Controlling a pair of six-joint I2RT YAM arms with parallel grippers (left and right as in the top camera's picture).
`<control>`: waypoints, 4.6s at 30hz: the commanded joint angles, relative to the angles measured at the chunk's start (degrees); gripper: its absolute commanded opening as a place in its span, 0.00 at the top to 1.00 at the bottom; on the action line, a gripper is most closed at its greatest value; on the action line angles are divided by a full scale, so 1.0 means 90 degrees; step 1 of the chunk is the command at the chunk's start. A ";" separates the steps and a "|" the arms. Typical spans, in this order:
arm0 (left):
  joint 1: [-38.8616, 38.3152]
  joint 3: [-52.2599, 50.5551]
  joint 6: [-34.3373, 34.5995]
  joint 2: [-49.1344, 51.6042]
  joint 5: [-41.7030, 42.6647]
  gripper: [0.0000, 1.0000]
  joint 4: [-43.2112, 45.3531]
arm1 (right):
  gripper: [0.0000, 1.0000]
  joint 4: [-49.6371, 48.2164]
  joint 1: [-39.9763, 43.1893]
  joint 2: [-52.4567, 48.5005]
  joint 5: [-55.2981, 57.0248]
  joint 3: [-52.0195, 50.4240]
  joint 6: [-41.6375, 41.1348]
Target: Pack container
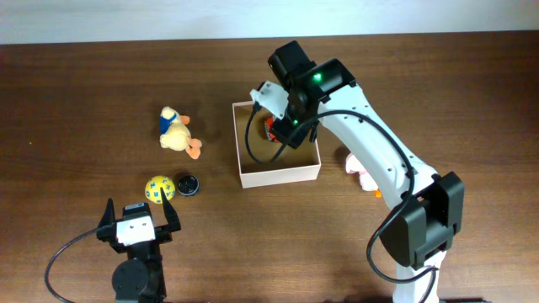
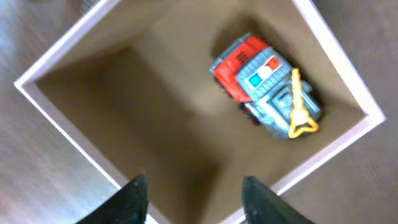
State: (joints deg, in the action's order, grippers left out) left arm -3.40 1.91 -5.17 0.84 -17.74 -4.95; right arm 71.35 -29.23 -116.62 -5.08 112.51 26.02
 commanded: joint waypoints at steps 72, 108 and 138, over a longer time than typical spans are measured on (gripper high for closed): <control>0.0034 -0.0061 -0.0104 -0.0056 0.0068 0.01 -0.0002 | 0.96 -0.1583 -0.0957 0.0095 0.0211 -0.1651 -0.2118; 0.0034 -0.0061 -0.0104 -0.0056 0.0068 0.01 -0.0002 | 0.96 0.0092 -0.0051 0.0095 -0.0027 -0.1651 -0.2613; 0.0034 -0.0061 -0.0104 -0.0056 0.0068 0.01 -0.0002 | 0.96 -0.0311 -0.0032 0.0097 -0.0631 -0.1642 -0.2752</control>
State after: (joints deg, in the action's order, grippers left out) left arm -3.40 1.91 -5.17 0.84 -17.74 -4.95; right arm 69.78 -29.45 -116.62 -10.20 98.00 1.45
